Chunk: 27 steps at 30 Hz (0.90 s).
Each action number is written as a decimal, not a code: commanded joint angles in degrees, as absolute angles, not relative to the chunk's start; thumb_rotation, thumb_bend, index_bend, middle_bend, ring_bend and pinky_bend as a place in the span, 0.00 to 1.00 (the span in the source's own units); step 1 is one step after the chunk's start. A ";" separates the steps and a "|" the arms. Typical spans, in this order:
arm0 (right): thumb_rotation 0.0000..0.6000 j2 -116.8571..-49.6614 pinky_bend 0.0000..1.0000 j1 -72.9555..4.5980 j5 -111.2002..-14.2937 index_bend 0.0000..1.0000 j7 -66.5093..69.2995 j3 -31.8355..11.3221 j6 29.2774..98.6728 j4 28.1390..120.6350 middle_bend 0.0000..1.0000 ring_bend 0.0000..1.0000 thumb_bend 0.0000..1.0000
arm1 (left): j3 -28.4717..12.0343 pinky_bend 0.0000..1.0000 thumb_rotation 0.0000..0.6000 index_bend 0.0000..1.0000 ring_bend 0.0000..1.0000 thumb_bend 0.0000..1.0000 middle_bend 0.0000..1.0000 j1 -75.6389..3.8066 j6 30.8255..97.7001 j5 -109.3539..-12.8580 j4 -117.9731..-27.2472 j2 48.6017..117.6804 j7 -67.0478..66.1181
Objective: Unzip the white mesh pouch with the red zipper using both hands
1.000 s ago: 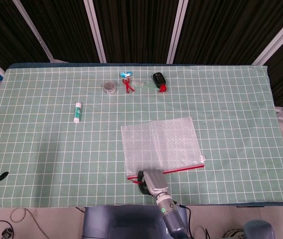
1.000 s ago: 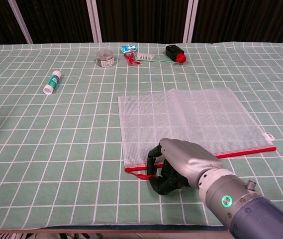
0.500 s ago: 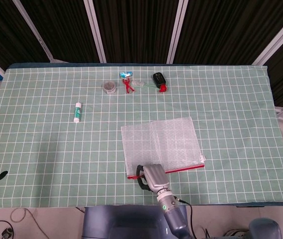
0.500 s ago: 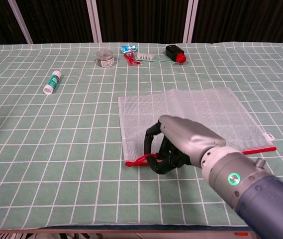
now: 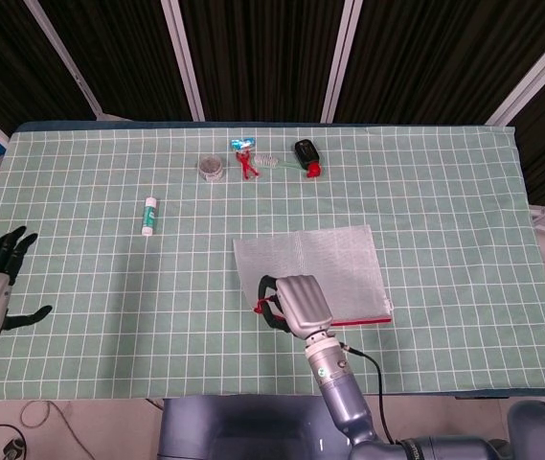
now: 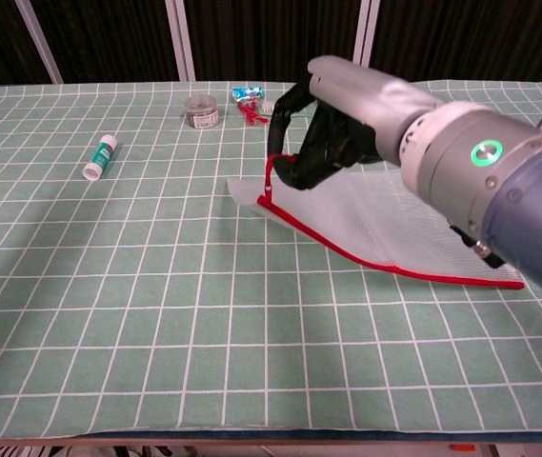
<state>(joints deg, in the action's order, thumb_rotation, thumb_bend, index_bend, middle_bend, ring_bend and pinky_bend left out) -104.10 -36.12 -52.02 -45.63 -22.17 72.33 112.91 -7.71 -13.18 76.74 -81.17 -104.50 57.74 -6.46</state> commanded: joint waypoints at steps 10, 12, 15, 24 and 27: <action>1.00 -101.09 1.00 -41.68 -45.86 0.70 -47.70 -26.84 74.43 117.33 1.00 1.00 0.57 | -15.56 0.00 1.00 0.16 0.00 0.10 0.00 -28.40 63.52 -73.55 -112.27 60.57 -16.12; 1.00 -100.71 1.00 -42.39 -45.15 0.70 -47.63 -27.12 74.84 117.65 1.00 1.00 0.57 | -16.24 0.00 1.00 0.20 0.00 0.11 0.00 -30.89 61.71 -71.64 -112.41 62.22 -17.89; 1.00 -100.23 1.00 -43.22 -44.39 0.70 -47.49 -27.38 75.41 118.09 1.00 1.00 0.57 | -16.80 0.00 1.00 0.22 0.00 0.13 0.00 -33.93 59.47 -68.69 -112.42 64.42 -20.07; 1.00 -98.63 1.00 -45.34 -42.26 0.70 -46.95 -27.67 77.12 119.27 1.00 1.00 0.57 | -15.97 0.00 1.00 0.27 0.00 0.18 0.00 -41.14 56.09 -59.86 -111.57 71.56 -26.86; 1.00 -98.27 1.00 -45.94 -41.87 0.70 -46.74 -27.52 77.64 119.54 1.00 1.00 0.57 | -15.72 0.00 1.00 0.30 0.00 0.20 0.00 -42.79 55.89 -57.84 -110.84 73.50 -27.92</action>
<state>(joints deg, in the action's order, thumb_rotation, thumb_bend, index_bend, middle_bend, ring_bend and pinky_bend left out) -98.32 -45.91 -41.91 -46.78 -27.55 77.61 119.49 -15.96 -41.91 56.20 -58.78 -111.32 72.57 -27.36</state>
